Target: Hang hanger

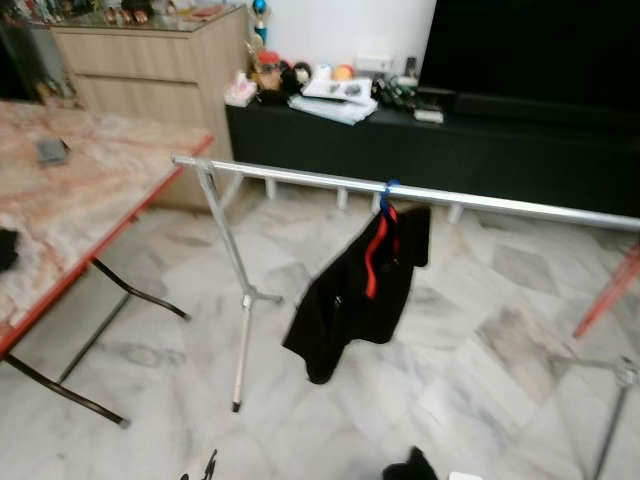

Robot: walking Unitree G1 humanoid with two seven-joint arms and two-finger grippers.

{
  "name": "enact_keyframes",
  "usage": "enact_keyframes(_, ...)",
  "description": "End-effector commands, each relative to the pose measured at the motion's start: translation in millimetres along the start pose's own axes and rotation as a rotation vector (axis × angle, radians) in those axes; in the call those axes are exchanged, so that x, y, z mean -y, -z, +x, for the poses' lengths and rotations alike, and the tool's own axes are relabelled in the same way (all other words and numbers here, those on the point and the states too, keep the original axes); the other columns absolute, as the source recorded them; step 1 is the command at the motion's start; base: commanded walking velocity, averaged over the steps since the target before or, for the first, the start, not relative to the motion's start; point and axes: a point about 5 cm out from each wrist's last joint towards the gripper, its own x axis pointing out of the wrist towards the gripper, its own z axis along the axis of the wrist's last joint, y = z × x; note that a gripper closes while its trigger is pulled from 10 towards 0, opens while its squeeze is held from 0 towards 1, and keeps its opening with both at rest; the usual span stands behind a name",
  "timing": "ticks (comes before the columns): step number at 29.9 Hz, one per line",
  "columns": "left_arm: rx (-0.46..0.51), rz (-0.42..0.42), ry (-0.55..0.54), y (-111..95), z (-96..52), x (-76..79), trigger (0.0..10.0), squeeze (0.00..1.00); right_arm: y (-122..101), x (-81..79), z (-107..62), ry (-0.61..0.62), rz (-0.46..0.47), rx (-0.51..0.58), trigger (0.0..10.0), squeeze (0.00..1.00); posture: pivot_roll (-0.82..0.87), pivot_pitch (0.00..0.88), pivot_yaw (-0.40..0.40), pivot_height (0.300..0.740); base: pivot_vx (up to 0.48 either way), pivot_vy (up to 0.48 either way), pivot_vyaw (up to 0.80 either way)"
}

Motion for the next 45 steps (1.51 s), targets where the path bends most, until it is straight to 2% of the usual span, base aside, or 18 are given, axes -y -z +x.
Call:
enact_keyframes(1, -0.026, 0.002, 0.02, 8.5, -1.1, 6.4, 10.0, 0.0, 2.7, 4.5, -0.5, 0.019, 0.014, -0.005, 10.0, 0.0, 0.06, 0.032, -0.017, 0.74, -0.289, 0.0, 0.0)
enact_keyframes(27, -0.026, 0.006, 0.02, 8.5, -1.2, 5.6, 10.0, 0.0, 1.1, 3.4, -0.7, 0.009, 0.031, 0.017, 10.0, 0.0, 0.07, 0.035, -0.015, 0.74, -0.285, 0.0, 0.0)
enact_keyframes(45, -0.003, 0.016, 0.004, 5.9, -1.0, 4.9, 10.0, 0.0, -4.1, 2.8, -1.0, -0.002, 0.066, 0.073, 10.0, 0.0, 0.08, 0.027, -0.016, 0.74, 0.0, 0.0, 0.0)
